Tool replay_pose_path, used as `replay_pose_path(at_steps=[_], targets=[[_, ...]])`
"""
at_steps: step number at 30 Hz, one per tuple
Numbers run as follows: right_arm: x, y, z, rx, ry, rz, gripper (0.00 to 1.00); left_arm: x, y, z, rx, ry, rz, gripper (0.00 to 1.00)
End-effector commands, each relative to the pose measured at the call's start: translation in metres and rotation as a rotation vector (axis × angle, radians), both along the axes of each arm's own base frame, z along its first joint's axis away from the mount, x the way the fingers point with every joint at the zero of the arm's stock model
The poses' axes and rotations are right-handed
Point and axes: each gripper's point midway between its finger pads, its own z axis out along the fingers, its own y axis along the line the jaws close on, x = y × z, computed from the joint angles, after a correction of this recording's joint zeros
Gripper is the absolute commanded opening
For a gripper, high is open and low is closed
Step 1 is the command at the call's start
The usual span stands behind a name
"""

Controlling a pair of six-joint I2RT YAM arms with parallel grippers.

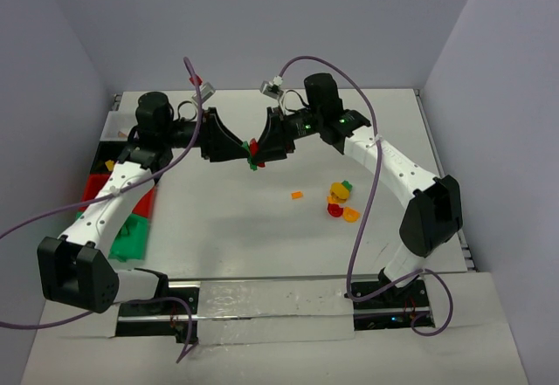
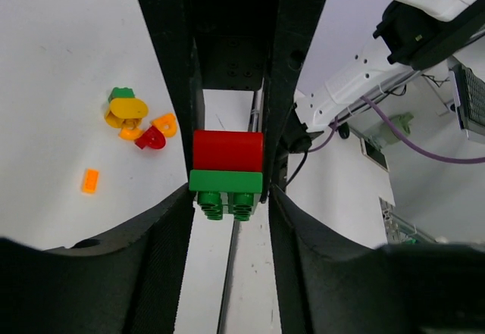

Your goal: Sort the legos into containers by color

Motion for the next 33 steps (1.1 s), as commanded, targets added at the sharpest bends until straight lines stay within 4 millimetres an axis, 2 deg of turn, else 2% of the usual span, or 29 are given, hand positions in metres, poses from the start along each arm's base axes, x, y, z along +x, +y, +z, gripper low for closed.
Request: replay_pose_path(at_steps=[1, 5, 8, 11, 16, 21, 26, 29, 31, 33], targets=[[-0.014, -0.002, 0.021, 0.046, -0.052, 0.035, 0.00, -0.010, -0.005, 0.023, -0.037, -0.085, -0.080, 0.49], [-0.015, -0.002, 0.022, 0.049, -0.051, 0.036, 0.00, -0.012, -0.007, 0.024, -0.036, -0.084, -0.103, 0.40], [-0.015, -0.002, 0.023, 0.050, -0.051, 0.038, 0.00, -0.013, -0.008, 0.021, -0.032, -0.076, -0.114, 0.22], [-0.015, -0.002, 0.022, 0.045, -0.047, 0.036, 0.00, -0.013, -0.007, 0.018, -0.021, -0.080, -0.109, 0.00], [-0.016, -0.005, 0.022, 0.039, -0.053, 0.035, 0.00, -0.012, -0.002, 0.007, 0.015, -0.065, -0.081, 0.00], [-0.011, -0.019, 0.020, 0.029, -0.051, 0.006, 0.00, -0.009, 0.020, -0.020, 0.079, -0.008, -0.049, 0.00], [-0.004, -0.034, 0.019, 0.020, -0.050, -0.029, 0.00, -0.003, 0.047, -0.035, 0.115, 0.000, 0.015, 0.00], [0.000, -0.038, 0.013, -0.003, -0.063, -0.055, 0.00, 0.001, 0.073, -0.048, 0.191, -0.051, 0.072, 0.00], [0.004, -0.040, 0.006, -0.029, -0.086, -0.073, 0.00, 0.008, 0.110, -0.060, 0.305, -0.057, 0.187, 0.00], [0.009, -0.040, -0.001, -0.057, -0.093, -0.098, 0.00, 0.010, 0.152, -0.081, 0.484, -0.044, 0.339, 0.00]])
